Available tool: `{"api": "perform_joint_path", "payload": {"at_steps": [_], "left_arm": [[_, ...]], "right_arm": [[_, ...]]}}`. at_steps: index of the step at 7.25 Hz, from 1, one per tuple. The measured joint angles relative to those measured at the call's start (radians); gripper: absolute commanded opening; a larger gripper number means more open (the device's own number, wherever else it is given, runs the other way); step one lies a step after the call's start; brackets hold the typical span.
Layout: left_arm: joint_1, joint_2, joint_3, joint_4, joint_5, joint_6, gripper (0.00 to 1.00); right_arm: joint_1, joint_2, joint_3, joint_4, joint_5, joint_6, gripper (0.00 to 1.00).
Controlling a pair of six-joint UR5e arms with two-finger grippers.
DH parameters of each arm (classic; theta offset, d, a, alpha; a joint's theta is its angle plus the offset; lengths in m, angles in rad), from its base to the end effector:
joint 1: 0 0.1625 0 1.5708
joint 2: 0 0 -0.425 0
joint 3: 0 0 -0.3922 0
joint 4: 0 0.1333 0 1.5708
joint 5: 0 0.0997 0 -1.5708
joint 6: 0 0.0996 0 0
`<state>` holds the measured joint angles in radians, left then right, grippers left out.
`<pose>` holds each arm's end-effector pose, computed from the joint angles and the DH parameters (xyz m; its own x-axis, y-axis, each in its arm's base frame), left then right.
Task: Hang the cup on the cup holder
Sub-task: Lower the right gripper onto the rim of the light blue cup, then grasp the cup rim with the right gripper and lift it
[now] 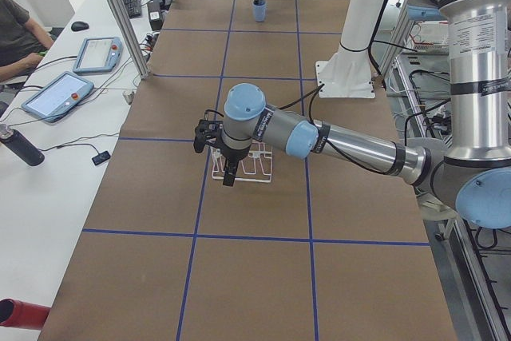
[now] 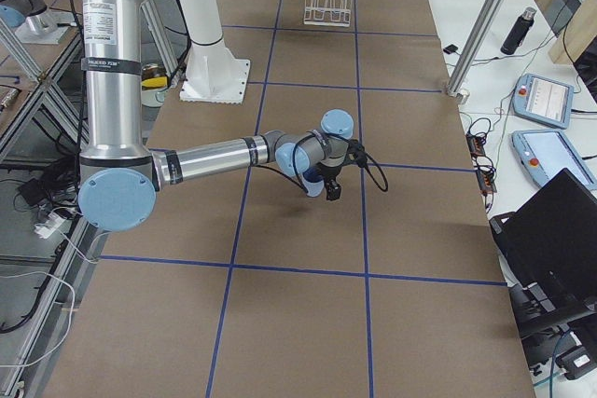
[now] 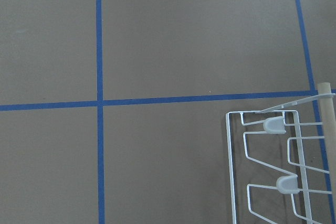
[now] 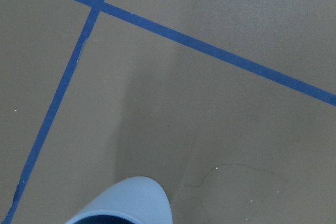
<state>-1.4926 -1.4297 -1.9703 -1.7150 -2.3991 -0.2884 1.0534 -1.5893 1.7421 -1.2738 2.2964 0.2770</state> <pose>-0.0256 -0.4409 0.5059 0.6450 0.0657 -0.7613 0.1164 0.9762 0.1828 -0.1899 -0.4695 0.5515 0.6099 -0.3831 0.6937 0.2897 0.9226 0.2548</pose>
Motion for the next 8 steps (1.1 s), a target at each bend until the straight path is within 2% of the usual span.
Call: {"api": "perform_joint_path", "payload": {"at_steps": [2,4,6,8], "left_arm": [[0.000,0.000,0.001,-0.001,-0.001,0.000,0.98],[0.000,0.000,0.002,-0.002,0.000,0.000,0.98],[0.000,0.000,0.002,-0.004,0.000,0.001,0.98],[0.000,-0.002,0.000,-0.004,-0.029,-0.007,0.98]], "right_arm": [[-0.004,-0.002,-0.003,0.001,0.010,-0.001,0.00],[-0.002,-0.005,0.020,0.000,0.058,0.007,0.00],[0.047,-0.018,0.072,-0.001,0.153,0.038,0.00],[0.113,-0.015,0.073,-0.005,0.292,0.052,0.00]]}}
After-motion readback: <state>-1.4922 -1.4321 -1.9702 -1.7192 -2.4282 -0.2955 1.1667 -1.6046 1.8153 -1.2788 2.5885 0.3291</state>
